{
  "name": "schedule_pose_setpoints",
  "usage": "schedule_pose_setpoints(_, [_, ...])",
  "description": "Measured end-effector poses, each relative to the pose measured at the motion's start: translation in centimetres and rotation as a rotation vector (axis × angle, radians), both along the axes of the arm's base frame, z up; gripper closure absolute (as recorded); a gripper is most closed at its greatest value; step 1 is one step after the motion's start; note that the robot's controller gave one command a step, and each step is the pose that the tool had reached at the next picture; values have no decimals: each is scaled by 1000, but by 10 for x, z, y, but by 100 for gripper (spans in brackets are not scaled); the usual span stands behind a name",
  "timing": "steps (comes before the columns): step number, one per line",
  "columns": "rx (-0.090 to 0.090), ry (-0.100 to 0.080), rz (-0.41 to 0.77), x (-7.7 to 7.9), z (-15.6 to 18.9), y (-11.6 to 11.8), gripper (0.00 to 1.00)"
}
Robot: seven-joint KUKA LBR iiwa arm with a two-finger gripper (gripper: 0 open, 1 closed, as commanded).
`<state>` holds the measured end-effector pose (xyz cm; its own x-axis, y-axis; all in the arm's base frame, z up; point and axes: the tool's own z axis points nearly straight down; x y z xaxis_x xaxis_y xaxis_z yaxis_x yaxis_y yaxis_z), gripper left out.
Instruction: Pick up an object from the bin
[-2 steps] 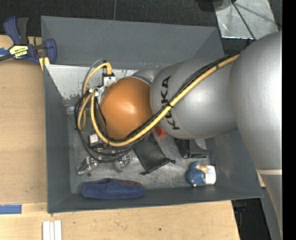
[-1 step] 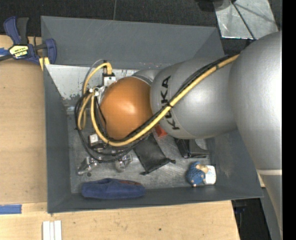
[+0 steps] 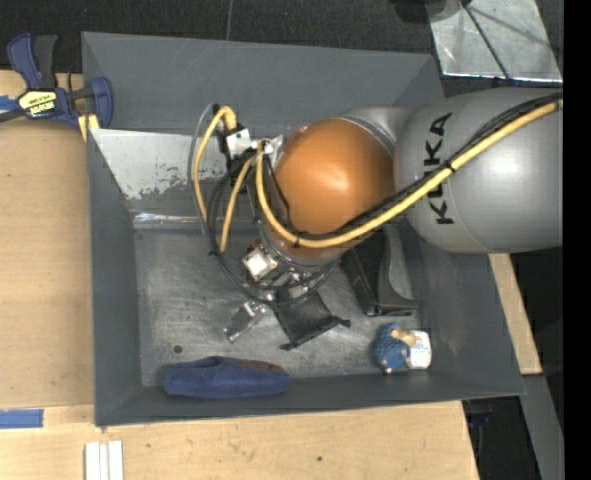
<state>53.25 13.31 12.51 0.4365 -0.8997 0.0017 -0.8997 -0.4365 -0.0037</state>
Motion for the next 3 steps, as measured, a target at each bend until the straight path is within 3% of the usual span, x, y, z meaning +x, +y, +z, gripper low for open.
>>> schedule_pose_setpoints(1, [5, 2, -8, 2, -51, -75, 0])
schedule_pose_setpoints(2, [8, -1, -2, 3, -47, -69, 100])
schedule_pose_setpoints(3, [3, -3, -25, 10, 73, -49, 100])
